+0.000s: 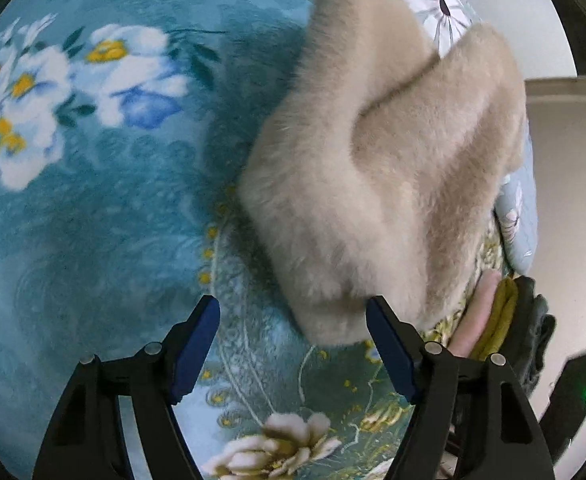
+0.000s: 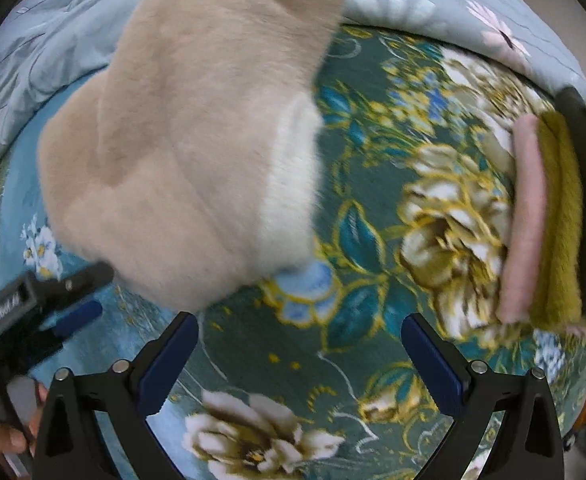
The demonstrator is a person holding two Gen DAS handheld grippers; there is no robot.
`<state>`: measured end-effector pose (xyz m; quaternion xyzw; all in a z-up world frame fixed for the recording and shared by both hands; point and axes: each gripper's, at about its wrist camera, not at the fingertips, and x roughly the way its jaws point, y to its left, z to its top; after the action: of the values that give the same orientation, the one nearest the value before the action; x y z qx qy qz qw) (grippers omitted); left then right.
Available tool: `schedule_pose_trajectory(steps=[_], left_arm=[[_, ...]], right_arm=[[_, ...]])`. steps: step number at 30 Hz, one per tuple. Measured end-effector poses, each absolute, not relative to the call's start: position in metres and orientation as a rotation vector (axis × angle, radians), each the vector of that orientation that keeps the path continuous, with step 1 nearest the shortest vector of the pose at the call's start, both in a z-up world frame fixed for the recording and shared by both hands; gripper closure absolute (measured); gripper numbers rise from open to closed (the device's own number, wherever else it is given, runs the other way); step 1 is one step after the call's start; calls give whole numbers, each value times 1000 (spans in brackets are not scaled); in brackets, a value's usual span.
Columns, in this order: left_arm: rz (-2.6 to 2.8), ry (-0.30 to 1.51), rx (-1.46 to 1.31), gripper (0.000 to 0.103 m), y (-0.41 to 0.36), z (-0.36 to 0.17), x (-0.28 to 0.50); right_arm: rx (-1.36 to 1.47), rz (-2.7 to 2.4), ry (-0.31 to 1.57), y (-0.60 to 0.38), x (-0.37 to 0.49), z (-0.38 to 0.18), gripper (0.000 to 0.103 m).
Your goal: Fold clothes
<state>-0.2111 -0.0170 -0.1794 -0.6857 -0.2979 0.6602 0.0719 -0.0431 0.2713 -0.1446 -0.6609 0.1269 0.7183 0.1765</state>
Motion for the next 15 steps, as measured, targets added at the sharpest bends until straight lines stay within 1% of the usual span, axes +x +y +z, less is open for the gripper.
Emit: schedule_pose_trajectory(steps=[2,4,5,6,7,8,10,11,15], left_arm=[[1969,-912,-2064,27,-9,-182,-232],[1961,-926,-2054,27,-2,-182,-249],[1957,-921,-2063,39,3,-182,-261],[1954,-915,-2081,45,6,-182,-269],[1957,-912,-2098,55,8,-181,-277],[1962,-909,-2098,67,10,-178,-285],[1973,-902,-2097,78,13,-171,-299],[1994,-904,-2071,80,12,-163,-307],[2063,-962,-1983,83,-6,-130,-325]], right_arm=[[-1853,2016,324,275,-33,-143,0],[-1850,2005,333,278,-22,-138,0],[-1853,2002,347,280,-17,-134,0],[-1856,2001,364,282,-13,-132,0],[-1860,2003,383,285,-10,-130,0],[-1863,2001,396,286,-7,-126,0],[-1853,2002,414,289,-3,-117,0],[-1847,2013,419,291,0,-113,0],[-1822,2057,440,297,10,-98,0]])
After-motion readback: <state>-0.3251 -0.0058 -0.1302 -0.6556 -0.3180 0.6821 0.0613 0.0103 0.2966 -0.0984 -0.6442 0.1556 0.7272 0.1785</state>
